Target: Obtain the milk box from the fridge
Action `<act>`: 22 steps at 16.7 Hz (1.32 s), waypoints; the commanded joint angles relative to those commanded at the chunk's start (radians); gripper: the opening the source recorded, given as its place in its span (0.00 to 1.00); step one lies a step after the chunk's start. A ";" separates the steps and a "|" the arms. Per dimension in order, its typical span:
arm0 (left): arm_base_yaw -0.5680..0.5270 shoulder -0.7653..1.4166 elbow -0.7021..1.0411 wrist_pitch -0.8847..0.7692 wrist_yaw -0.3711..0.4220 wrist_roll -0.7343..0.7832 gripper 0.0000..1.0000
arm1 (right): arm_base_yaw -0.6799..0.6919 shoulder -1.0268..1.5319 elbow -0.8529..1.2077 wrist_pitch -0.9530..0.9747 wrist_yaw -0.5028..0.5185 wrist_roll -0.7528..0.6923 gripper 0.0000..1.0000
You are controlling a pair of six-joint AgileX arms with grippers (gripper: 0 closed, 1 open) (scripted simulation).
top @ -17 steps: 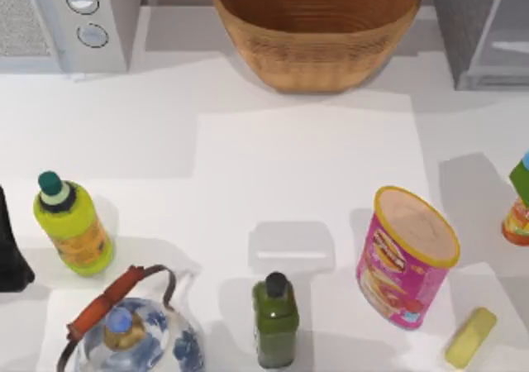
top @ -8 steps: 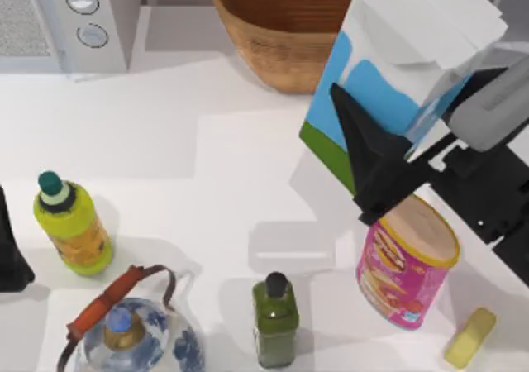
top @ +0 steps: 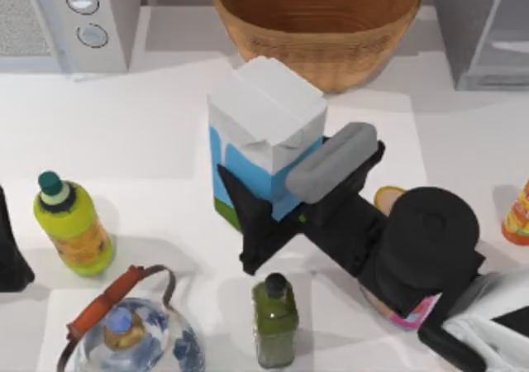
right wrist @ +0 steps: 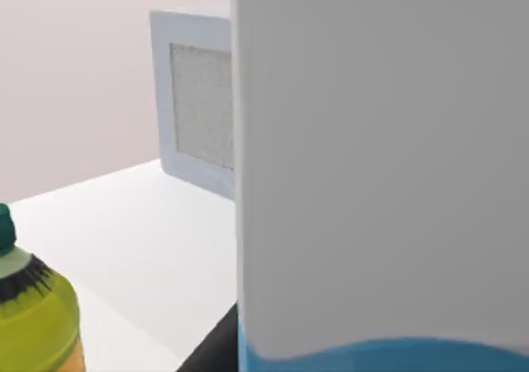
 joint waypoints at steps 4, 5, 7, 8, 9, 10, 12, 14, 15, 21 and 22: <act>0.000 0.000 0.000 0.000 0.000 0.000 1.00 | 0.000 0.058 0.006 0.012 0.012 -0.006 0.00; 0.000 0.000 0.000 0.000 0.000 0.000 1.00 | 0.000 0.058 0.006 0.012 0.012 -0.006 0.00; 0.000 0.000 0.000 0.000 0.000 0.000 1.00 | -0.003 0.051 0.005 0.011 0.011 -0.004 0.00; 0.000 0.000 0.000 0.000 0.000 0.000 1.00 | -0.001 0.051 0.007 0.011 0.012 -0.003 0.00; 0.000 0.000 0.000 0.000 0.000 0.000 1.00 | 0.007 0.052 0.018 0.008 0.014 0.002 0.00; 0.000 0.000 0.000 0.000 0.000 0.000 1.00 | 0.018 0.052 0.040 -0.001 0.018 0.009 0.00; 0.000 0.000 0.000 0.000 0.000 0.000 1.00 | 0.034 0.045 0.114 -0.033 0.026 0.024 0.00; 0.000 0.000 0.000 0.000 0.000 0.000 1.00 | 0.034 0.030 0.205 -0.071 0.034 0.035 0.00; 0.000 0.000 0.000 0.000 0.000 0.000 1.00 | 0.031 0.029 0.241 -0.086 0.037 0.039 0.00; 0.000 0.000 0.000 0.000 0.000 0.000 1.00 | 0.019 0.099 0.313 -0.082 0.041 0.030 0.00; 0.000 0.000 0.000 0.000 0.000 0.000 1.00 | 0.018 0.140 0.313 -0.065 0.039 0.027 0.00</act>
